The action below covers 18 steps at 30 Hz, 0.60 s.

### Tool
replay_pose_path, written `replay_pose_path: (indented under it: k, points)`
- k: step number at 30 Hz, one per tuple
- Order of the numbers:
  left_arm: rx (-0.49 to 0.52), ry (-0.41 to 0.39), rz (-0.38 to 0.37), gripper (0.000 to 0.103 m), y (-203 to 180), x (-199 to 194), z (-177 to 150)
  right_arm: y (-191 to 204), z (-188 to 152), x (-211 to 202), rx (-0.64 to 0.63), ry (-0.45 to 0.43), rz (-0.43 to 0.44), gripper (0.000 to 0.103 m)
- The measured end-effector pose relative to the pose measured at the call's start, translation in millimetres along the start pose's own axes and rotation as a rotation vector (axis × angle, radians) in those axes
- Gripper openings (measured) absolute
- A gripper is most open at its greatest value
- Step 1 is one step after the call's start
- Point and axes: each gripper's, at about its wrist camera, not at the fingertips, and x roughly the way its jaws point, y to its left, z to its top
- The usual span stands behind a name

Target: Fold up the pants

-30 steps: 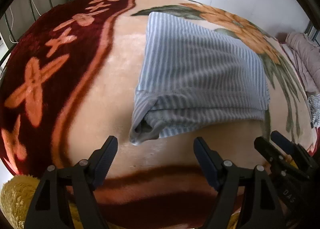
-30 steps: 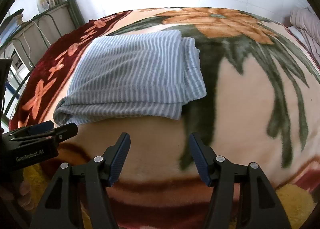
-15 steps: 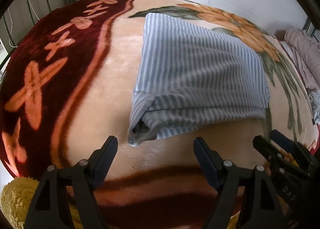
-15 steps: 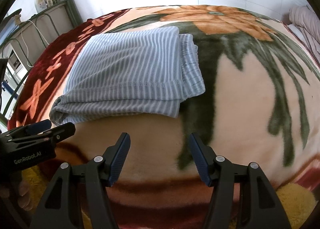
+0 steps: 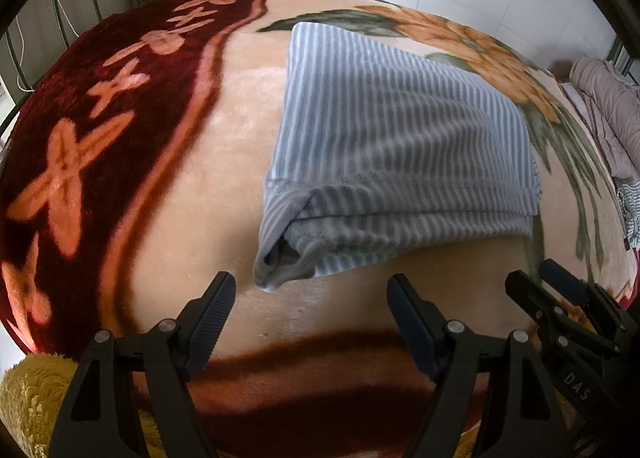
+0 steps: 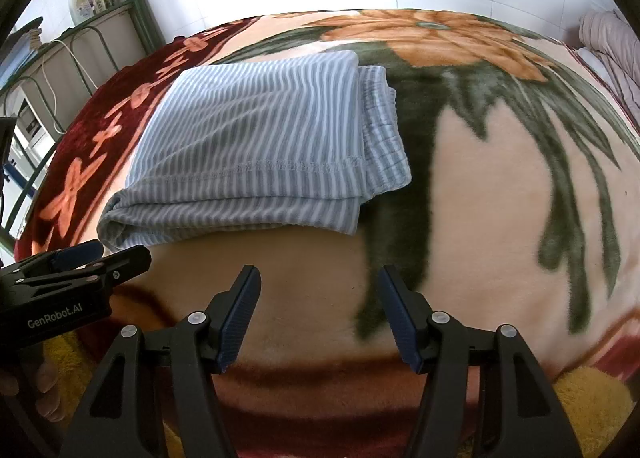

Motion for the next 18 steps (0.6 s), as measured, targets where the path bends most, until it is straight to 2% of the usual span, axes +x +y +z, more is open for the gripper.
replay_pose_path:
  k: [18]
  points:
    - [0.002, 0.004, -0.001, 0.081, -0.5, 3.1, -1.9, -0.6, -0.1, 0.6, -0.001, 0.0, 0.001, 0.062]
